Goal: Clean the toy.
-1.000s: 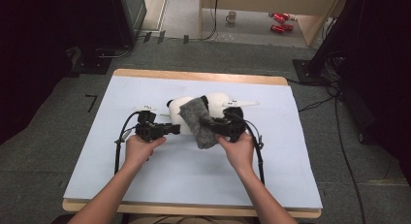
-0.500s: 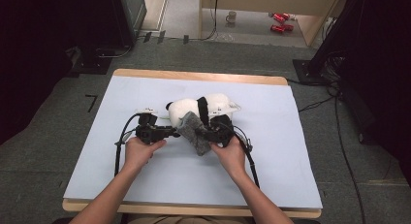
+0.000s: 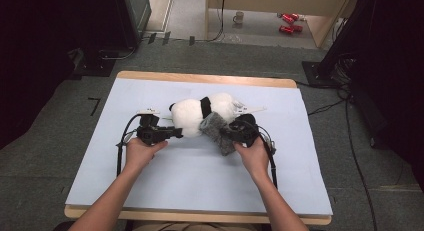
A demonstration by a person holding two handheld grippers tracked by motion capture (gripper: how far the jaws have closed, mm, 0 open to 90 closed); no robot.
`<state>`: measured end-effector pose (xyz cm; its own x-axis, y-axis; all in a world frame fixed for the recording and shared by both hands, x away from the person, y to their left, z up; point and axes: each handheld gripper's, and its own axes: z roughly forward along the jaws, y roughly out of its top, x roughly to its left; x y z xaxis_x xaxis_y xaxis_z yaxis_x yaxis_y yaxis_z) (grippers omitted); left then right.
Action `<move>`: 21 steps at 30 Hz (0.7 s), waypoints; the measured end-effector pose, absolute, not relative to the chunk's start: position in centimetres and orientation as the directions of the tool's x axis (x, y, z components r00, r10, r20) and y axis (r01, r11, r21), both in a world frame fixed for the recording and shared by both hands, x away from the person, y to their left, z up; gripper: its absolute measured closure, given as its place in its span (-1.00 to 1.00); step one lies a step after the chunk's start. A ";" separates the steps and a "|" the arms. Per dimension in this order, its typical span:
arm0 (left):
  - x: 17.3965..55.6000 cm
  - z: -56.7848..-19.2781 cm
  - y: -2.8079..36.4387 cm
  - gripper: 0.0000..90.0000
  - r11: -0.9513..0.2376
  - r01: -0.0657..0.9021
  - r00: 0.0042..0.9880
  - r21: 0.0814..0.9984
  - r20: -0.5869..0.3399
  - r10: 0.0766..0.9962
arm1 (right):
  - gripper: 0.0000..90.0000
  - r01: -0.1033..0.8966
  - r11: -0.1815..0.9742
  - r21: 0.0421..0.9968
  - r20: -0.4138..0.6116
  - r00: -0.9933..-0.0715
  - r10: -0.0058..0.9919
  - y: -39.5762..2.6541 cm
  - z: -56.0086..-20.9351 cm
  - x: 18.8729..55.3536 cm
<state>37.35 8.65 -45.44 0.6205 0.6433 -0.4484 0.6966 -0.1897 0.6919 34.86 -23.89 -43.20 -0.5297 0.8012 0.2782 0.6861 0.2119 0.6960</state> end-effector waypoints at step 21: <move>37.5 -45.5 8.4 0.71 -0.203 0.685 0.629 0.699 -0.428 0.649 | 0.75 0.649 0.060 0.758 0.381 -0.516 0.767 -25.4 -41.2 34.1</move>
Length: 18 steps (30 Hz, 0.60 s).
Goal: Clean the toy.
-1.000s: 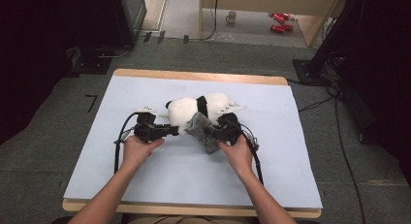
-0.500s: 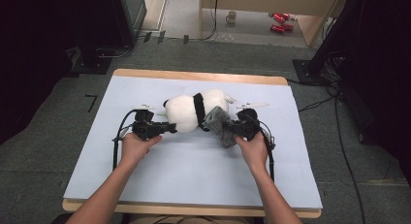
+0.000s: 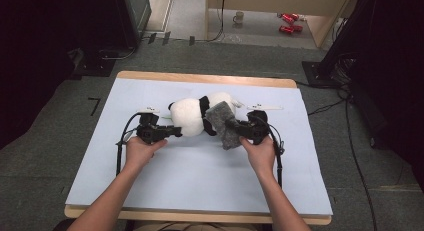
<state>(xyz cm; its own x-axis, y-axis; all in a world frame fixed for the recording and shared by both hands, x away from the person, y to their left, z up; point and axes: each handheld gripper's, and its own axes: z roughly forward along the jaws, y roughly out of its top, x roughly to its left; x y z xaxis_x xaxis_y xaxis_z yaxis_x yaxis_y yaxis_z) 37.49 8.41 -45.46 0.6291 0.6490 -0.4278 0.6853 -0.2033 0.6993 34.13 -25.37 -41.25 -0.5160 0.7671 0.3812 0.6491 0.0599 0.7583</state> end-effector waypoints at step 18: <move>36.0 -45.6 8.0 0.74 -0.208 0.690 0.629 0.693 -0.433 0.646 | 0.74 0.657 0.228 0.719 0.354 -0.628 0.693 -18.9 -43.8 35.0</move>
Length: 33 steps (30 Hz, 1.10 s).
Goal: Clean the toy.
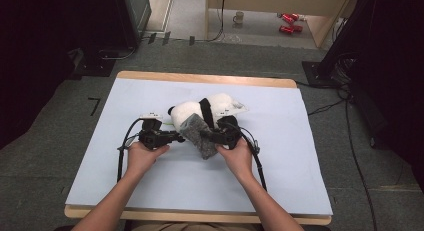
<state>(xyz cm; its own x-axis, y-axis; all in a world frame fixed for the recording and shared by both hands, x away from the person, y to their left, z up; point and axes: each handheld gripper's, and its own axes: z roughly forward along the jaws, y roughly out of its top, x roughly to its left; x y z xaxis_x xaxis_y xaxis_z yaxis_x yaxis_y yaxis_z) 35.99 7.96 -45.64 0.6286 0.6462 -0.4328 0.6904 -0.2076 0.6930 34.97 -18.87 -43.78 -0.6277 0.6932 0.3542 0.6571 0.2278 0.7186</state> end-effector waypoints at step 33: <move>38.0 -45.5 9.8 0.74 -0.234 0.651 0.641 0.722 -0.359 0.678 | 0.73 0.712 0.040 0.701 0.349 -0.392 0.851 -29.2 -43.9 35.8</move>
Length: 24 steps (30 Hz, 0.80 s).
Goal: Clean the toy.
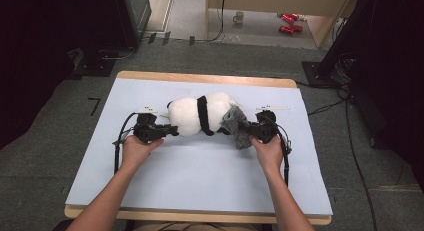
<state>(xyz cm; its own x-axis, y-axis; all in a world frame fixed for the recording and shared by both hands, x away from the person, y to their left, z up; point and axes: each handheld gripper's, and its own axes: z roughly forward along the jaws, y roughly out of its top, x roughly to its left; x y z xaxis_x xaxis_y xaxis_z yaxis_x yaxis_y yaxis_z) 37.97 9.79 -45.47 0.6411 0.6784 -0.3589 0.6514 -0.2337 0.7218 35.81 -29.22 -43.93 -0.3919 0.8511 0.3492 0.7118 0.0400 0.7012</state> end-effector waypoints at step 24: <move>38.7 -46.3 10.5 0.74 -0.211 0.668 0.623 0.713 -0.381 0.683 | 0.73 0.678 -0.096 0.729 0.440 -0.357 0.824 -28.7 -42.9 39.5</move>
<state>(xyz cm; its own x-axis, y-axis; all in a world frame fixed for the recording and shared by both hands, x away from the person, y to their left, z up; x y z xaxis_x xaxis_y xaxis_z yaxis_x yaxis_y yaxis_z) 38.70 10.50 -46.32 0.6229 0.6830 -0.3814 0.6683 -0.2113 0.7132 39.47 -28.74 -42.86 -0.3566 0.8239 0.4404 0.6776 -0.0965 0.7291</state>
